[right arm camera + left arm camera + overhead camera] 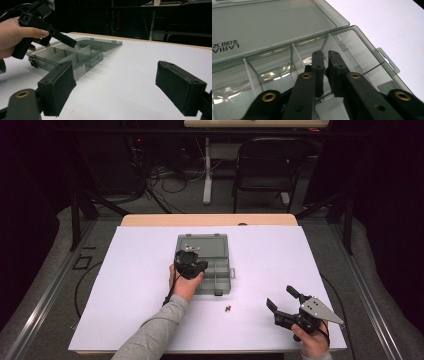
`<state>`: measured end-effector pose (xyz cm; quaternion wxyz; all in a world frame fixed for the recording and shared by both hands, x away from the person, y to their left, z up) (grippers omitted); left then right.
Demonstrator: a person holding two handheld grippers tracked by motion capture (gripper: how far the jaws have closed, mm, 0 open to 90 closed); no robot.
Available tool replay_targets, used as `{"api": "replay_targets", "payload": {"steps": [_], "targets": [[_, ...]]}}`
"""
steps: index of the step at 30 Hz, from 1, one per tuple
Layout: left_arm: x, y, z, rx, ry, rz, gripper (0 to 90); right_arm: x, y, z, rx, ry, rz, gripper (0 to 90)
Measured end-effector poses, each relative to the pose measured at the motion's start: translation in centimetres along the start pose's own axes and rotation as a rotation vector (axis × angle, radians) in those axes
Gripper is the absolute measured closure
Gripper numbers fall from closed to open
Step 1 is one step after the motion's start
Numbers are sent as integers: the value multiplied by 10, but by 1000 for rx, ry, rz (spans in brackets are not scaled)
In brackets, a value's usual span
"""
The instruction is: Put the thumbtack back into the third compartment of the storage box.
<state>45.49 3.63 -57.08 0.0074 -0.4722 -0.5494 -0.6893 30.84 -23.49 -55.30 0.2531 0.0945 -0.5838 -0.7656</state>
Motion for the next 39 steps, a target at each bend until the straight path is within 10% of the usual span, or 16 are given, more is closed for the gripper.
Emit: {"api": "replay_targets", "payload": {"steps": [12,39], "targets": [[16,13,-6,-84,17,-132,445,0,0,-1,0,0,2,149],[91,-5,-15,-131,2,-280,378,-1,-1,2,5,2,6,148]]}}
Point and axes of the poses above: each handheld gripper's, and its own axes: x roughly backward along the jaws, y roughly out of its top, z roughly to its left, the point moved 7 cm from there along -x, roughly forward along the jaws, and after that the axes turned 14 degrees about -x, right-handed, at the moved point
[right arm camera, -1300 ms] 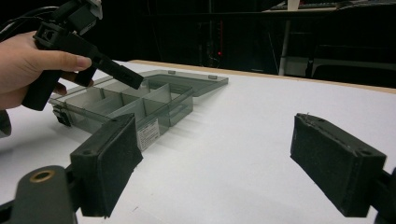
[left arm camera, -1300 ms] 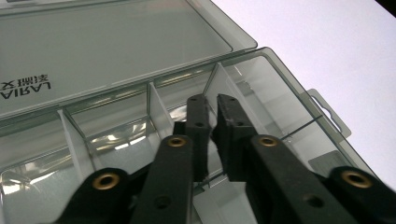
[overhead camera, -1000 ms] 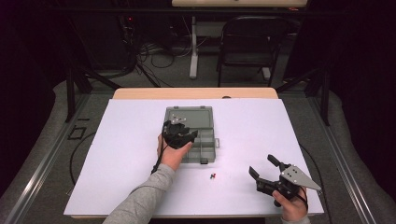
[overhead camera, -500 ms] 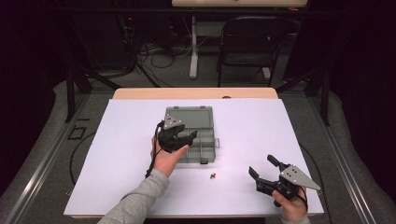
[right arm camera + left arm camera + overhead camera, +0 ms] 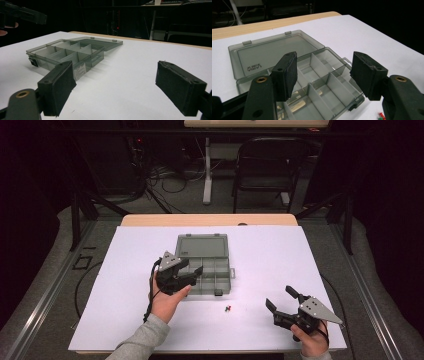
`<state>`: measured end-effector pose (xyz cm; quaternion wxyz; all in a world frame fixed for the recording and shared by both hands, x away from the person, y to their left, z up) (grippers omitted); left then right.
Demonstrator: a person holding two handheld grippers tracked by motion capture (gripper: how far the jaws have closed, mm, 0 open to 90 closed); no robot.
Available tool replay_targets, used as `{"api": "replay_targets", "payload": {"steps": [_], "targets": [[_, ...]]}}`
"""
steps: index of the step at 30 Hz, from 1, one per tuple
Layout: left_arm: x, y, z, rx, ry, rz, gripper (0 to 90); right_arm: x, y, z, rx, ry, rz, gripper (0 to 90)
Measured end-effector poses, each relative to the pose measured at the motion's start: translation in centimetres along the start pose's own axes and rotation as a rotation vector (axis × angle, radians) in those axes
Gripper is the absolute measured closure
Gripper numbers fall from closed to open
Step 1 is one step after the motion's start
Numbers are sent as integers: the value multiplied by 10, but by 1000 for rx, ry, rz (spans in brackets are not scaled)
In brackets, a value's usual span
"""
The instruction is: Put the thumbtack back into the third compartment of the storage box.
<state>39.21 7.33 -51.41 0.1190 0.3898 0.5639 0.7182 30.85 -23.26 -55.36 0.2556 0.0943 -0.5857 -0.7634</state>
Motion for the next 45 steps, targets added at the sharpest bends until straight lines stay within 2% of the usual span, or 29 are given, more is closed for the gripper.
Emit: {"api": "replay_targets", "payload": {"steps": [4,7,11,19,27,34,36,40,45], "targets": [[11,-6,0,20,-2,-13,378,-1,0,0,0,0,1,148],[13,-7,-1,20,-6,-18,378,-1,0,-1,2,-1,2,148],[17,-10,-6,13,-13,-21,378,-1,0,0,0,-2,2,148],[20,-19,-23,35,-54,-20,397,-1,-1,-1,-4,-1,4,148],[11,-27,-45,14,-95,-5,422,-1,-1,-1,-4,-4,7,148],[-3,-30,-68,-9,-141,20,496,-1,-1,-1,-6,-3,8,149],[-9,-31,-76,-3,-167,25,511,-1,-1,-2,-3,-5,7,149],[-16,-33,-86,2,-191,47,559,0,-1,-2,-7,-6,4,149],[-21,-39,-92,2,-201,78,615,0,-1,-2,-5,-6,6,149]]}}
Point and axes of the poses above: each handheld gripper's, and its own axes: x roughly backward along the jaws, y roughly out of its top, z roughly to its left, the point moved 7 cm from there along -x, roughly forward along the jaws, and after that the axes turned 14 degrees about -x, right-handed, at the moved point
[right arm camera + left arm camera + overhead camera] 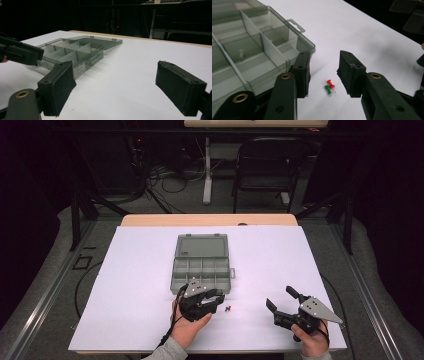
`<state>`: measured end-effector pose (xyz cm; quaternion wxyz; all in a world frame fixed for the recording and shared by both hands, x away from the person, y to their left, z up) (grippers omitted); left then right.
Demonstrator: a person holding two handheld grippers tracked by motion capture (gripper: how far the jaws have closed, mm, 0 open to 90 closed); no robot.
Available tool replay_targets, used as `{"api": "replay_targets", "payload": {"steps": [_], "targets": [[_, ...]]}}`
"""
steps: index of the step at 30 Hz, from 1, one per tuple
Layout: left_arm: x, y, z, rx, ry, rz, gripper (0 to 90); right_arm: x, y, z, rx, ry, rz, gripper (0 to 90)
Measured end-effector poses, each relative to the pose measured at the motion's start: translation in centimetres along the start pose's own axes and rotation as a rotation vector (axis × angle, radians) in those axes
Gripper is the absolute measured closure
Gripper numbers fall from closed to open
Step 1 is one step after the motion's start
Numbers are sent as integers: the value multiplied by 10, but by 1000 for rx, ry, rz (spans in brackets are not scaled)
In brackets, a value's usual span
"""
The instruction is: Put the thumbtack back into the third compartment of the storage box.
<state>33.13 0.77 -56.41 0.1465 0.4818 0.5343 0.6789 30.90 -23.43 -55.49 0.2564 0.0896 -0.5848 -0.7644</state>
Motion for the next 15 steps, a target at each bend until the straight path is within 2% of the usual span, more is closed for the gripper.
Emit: {"api": "replay_targets", "payload": {"steps": [11,12,15], "targets": [[-15,-16,-6,28,-22,91,710,0,0,0,-3,2,2,149],[-19,-19,-8,44,-30,107,717,0,0,0,-4,2,2,149],[-24,-21,-10,50,-40,123,739,0,-1,0,-2,4,4,149]]}}
Point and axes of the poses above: each handheld gripper's, and its own axes: x roughly backward along the jaws, y roughly out of its top, z roughly to its left, the point moved 7 cm from there along -x, roughly forward along the jaws, and after that the axes turned 14 degrees about -x, right-handed, at the moved point
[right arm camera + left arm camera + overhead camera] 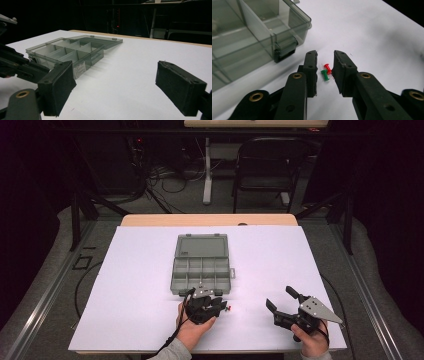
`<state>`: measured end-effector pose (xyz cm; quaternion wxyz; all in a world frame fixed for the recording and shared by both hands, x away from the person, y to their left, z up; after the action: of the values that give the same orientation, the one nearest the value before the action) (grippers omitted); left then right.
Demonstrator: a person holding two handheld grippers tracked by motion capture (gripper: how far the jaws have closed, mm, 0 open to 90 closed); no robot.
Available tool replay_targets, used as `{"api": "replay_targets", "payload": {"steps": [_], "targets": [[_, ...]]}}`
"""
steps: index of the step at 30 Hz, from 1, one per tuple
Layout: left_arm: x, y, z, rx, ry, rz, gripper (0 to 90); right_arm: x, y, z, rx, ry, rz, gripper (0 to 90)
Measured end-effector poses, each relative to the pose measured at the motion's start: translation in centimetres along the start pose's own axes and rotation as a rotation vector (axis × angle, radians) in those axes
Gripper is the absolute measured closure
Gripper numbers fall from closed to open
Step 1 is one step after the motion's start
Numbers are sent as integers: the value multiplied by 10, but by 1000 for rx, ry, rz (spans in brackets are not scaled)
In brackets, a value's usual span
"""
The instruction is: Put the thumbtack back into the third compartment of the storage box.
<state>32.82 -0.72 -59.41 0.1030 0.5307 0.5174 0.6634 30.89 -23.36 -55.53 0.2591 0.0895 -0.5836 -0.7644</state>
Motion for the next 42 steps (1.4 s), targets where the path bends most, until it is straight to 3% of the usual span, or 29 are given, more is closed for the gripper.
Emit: {"api": "replay_targets", "payload": {"steps": [16,25,29,42], "targets": [[-17,-8,-4,-13,0,82,789,0,0,0,3,4,3,149],[-16,-10,-2,-25,11,87,848,0,0,0,3,5,5,149],[-16,-10,-1,1,0,83,852,0,-1,0,3,6,6,148],[-16,-10,-1,9,0,80,856,0,-1,0,3,6,11,149]]}}
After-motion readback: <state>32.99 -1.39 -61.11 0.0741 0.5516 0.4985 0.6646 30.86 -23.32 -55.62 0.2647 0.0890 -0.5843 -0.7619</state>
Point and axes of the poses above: each handheld gripper's, and its own axes: x roughly backward along the jaws, y roughly out of its top, z roughly to its left, the point moved 7 cm from there along -x, roughly forward along the jaws, and after that the axes turned 14 degrees about -x, right-handed, at the moved point
